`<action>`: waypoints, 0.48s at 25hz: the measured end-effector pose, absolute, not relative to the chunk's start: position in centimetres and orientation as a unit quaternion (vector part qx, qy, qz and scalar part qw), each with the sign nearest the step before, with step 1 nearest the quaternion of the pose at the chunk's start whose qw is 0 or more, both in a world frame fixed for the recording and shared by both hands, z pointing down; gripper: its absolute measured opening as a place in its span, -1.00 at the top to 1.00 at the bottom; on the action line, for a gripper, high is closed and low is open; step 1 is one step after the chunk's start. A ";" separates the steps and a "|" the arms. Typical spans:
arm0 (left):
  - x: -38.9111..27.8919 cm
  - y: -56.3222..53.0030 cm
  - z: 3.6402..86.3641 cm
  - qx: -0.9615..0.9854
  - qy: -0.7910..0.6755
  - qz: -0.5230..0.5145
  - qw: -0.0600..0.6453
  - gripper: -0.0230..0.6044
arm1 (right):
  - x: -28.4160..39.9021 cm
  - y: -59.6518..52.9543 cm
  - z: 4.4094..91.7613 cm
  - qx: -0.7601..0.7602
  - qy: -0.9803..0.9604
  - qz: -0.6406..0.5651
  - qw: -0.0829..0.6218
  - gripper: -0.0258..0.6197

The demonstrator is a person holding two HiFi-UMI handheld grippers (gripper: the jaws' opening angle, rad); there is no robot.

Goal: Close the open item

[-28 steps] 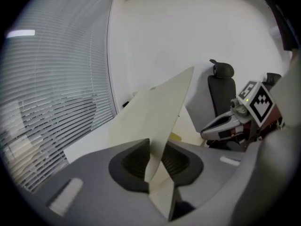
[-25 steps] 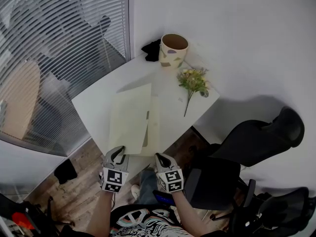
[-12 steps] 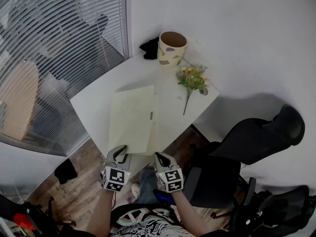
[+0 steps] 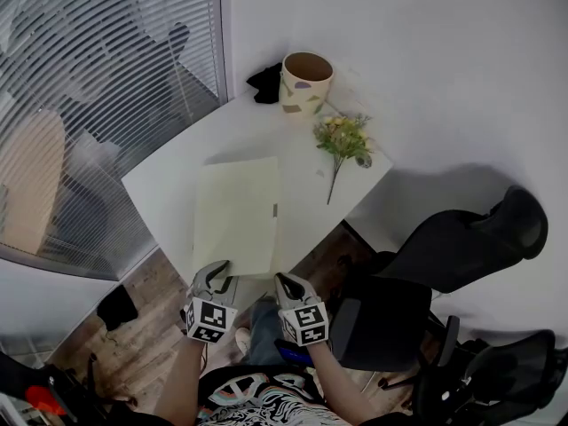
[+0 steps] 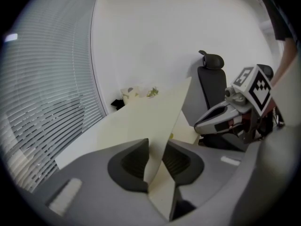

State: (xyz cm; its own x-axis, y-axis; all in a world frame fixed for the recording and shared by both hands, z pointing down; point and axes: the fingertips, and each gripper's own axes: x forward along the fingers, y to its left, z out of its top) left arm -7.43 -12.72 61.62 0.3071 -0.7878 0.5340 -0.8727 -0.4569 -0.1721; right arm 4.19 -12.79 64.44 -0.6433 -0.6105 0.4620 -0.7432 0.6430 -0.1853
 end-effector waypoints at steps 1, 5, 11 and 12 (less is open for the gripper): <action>-7.3 -12.7 61.7 0.806 -0.513 0.286 0.075 0.49 | 4.2 -12.8 64.4 0.382 -0.888 0.183 0.181 0.92; -7.0 -12.7 62.3 0.808 -0.502 0.300 0.070 0.48 | 4.2 -12.8 64.4 0.380 -0.888 0.185 0.179 0.92; -6.6 -12.6 63.1 0.809 -0.489 0.319 0.065 0.47 | 4.3 -12.7 64.5 0.381 -0.888 0.186 0.177 0.92; -6.5 -12.6 63.2 0.810 -0.487 0.322 0.064 0.47 | 4.3 -12.7 64.4 0.381 -0.888 0.186 0.176 0.92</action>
